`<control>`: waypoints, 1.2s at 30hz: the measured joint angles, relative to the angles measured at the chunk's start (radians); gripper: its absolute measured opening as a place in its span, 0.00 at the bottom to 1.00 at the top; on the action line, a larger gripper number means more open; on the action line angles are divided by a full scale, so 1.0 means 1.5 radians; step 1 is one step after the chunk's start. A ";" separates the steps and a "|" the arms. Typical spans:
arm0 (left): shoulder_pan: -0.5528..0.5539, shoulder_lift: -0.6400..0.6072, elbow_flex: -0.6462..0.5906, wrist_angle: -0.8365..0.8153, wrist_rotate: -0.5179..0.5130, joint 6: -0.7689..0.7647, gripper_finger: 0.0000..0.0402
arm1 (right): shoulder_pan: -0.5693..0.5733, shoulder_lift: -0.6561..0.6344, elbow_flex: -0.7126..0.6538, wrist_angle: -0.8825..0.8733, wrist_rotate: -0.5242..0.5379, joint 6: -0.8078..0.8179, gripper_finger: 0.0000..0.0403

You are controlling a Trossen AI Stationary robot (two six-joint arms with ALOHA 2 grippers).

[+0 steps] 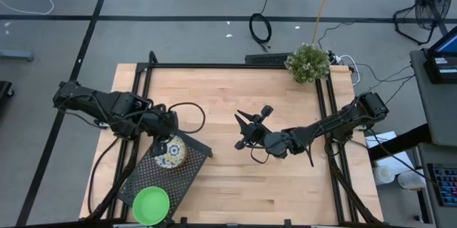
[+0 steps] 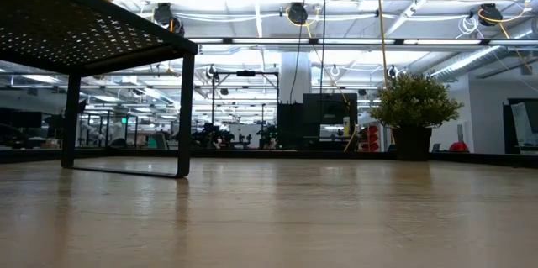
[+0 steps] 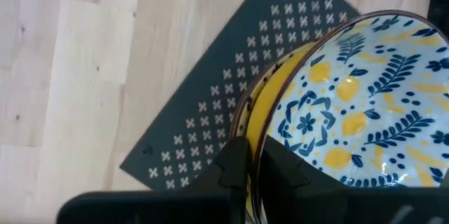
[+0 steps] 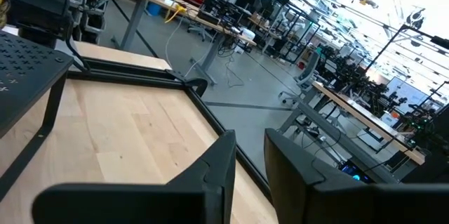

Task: Pick & Place Mini bowls
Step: Stack the yellow patterned bowl on the yellow patterned bowls on the shelf, then return to Home Position

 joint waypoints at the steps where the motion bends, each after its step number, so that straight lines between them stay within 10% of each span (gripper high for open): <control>1: 0.002 0.000 0.000 0.005 -0.002 0.000 0.06 | 0.000 0.000 0.000 0.000 0.000 0.000 0.16; 21: 0.018 -0.001 0.001 -0.004 0.095 -0.025 0.46 | 0.000 0.000 0.000 0.000 0.000 0.000 0.16; 36: 0.057 -0.006 0.121 -0.090 0.087 0.055 0.52 | 0.000 0.000 0.000 0.000 0.000 0.005 0.16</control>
